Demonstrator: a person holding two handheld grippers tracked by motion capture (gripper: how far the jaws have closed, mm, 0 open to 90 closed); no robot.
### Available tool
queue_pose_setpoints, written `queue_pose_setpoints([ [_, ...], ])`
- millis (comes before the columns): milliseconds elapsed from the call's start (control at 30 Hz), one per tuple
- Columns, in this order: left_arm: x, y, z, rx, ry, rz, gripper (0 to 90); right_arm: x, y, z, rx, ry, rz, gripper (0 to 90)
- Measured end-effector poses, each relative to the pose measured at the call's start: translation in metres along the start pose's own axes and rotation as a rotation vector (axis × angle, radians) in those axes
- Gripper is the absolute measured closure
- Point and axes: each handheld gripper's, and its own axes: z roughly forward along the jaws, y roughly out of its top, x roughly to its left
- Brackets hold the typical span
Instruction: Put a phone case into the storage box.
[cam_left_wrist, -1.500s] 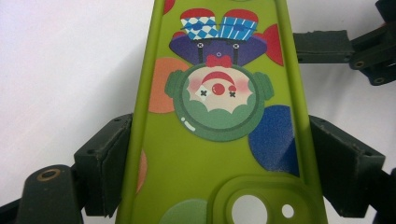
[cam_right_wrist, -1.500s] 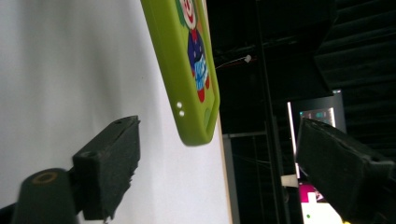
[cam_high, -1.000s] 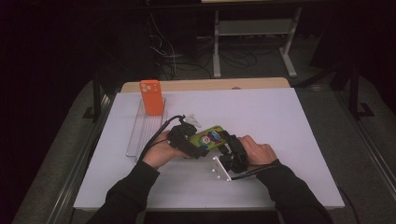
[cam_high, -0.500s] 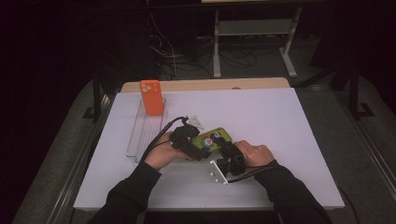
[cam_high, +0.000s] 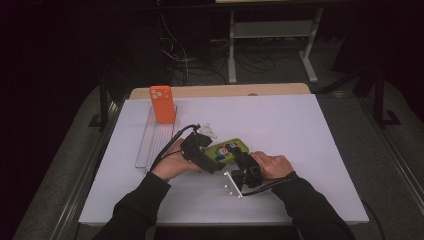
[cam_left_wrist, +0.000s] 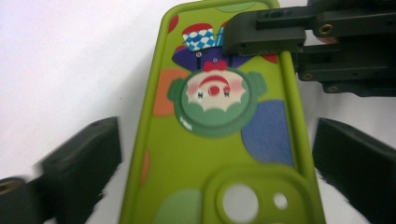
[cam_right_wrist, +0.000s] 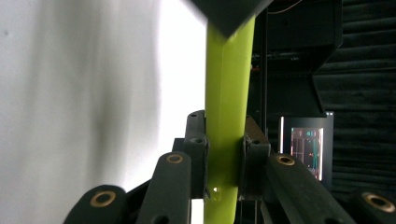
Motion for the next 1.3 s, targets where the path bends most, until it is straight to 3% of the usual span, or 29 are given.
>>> queue_pose_setpoints([
  [133,0.002,-0.002,-0.004,-0.046,0.004,-0.016,0.0,-0.004,-0.004,0.003,0.021,0.017,0.032,75.7],
  [200,0.004,-0.004,-0.006,-0.052,0.003,-0.022,0.0,-0.006,-0.006,0.004,0.027,0.027,0.069,75.7],
  [333,0.009,-0.005,-0.011,-0.075,0.002,-0.029,0.0,-0.011,-0.011,0.004,0.045,0.074,0.195,75.6],
  [467,0.01,-0.007,-0.013,-0.081,0.015,-0.021,0.0,-0.017,-0.017,0.006,0.051,0.114,0.242,75.6],
  [500,0.011,-0.007,-0.014,-0.076,0.023,-0.005,0.0,-0.018,-0.017,0.006,0.053,0.111,0.267,75.6],
  [533,0.011,-0.007,-0.014,-0.076,0.021,-0.016,0.0,-0.019,-0.018,0.006,0.053,0.127,0.295,75.6],
  [567,0.012,-0.007,-0.015,-0.073,0.024,0.008,0.0,-0.021,-0.02,0.007,0.052,0.135,0.324,75.6],
  [667,0.013,-0.008,-0.017,-0.088,0.024,-0.006,0.0,-0.024,-0.023,0.007,0.051,0.158,0.386,75.7],
  [733,0.013,-0.009,-0.018,-0.098,0.03,-0.027,0.0,-0.027,-0.026,0.009,0.045,0.162,0.399,75.7],
  [833,0.014,-0.009,-0.018,-0.108,0.033,-0.049,0.0,-0.03,-0.029,0.008,0.059,0.189,0.495,75.7],
  [867,0.016,-0.009,-0.019,-0.102,0.036,-0.03,0.0,-0.031,-0.03,0.008,0.059,0.195,0.522,75.7],
  [900,0.015,-0.01,-0.019,-0.112,0.041,-0.04,0.0,-0.031,-0.03,0.008,0.055,0.2,0.576,75.7],
  [933,0.017,-0.009,-0.02,-0.107,0.048,-0.022,0.0,-0.033,-0.032,0.008,0.051,0.21,0.597,75.6],
  [1000,0.017,-0.009,-0.02,-0.109,0.05,-0.025,0.0,-0.036,-0.035,0.008,0.052,0.238,0.654,75.7],
  [1133,0.018,-0.01,-0.021,-0.121,0.055,-0.032,0.0,-0.04,-0.039,0.01,0.047,0.276,0.717,75.6],
  [1233,0.019,-0.01,-0.022,-0.115,0.06,-0.02,0.0,-0.041,-0.04,0.011,0.042,0.317,0.79,75.6],
  [1300,0.018,-0.01,-0.021,-0.117,0.062,-0.034,0.0,-0.042,-0.041,0.012,0.031,0.333,0.831,75.6],
])
